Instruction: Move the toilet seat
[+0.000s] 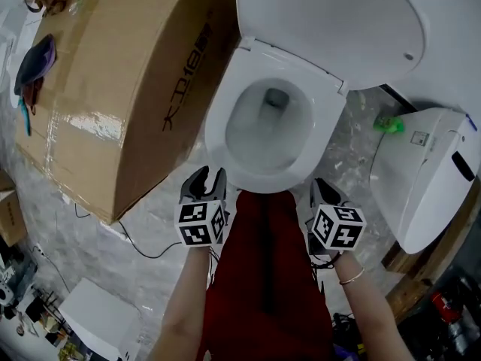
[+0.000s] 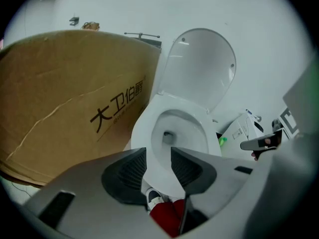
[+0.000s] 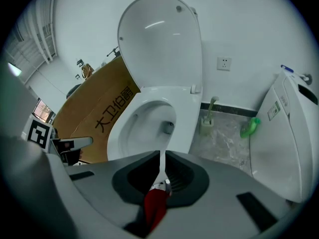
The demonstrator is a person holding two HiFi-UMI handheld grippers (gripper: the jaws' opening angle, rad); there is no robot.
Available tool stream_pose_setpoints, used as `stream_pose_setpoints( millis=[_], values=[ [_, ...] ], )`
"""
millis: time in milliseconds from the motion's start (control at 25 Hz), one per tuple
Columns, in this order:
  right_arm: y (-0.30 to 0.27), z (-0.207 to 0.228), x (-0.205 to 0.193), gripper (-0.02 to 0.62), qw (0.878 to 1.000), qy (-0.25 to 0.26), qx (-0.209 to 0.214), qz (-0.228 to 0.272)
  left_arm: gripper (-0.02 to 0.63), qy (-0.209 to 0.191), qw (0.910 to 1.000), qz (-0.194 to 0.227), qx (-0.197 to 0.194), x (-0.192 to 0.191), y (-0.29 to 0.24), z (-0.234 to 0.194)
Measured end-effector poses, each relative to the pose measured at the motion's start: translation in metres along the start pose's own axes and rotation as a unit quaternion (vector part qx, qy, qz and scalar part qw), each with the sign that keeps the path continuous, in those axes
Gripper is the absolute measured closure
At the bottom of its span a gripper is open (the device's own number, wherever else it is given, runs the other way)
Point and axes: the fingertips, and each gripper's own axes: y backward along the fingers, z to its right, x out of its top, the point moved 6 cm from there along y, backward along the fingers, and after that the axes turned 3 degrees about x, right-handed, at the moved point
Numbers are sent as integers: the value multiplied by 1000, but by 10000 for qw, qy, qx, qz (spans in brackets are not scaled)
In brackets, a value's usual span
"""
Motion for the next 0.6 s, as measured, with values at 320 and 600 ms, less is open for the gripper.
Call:
stream_pose_setpoints(
  millis=[320, 600],
  values=[
    [-40, 14, -22, 483, 9977, -559, -7, -393, 431, 424, 9979, -479, -58, -33, -33, -13],
    [-66, 25, -39, 364, 9890, -1218, 65, -839, 420, 617, 9945, -843, -105, -53, -53, -16]
  ],
)
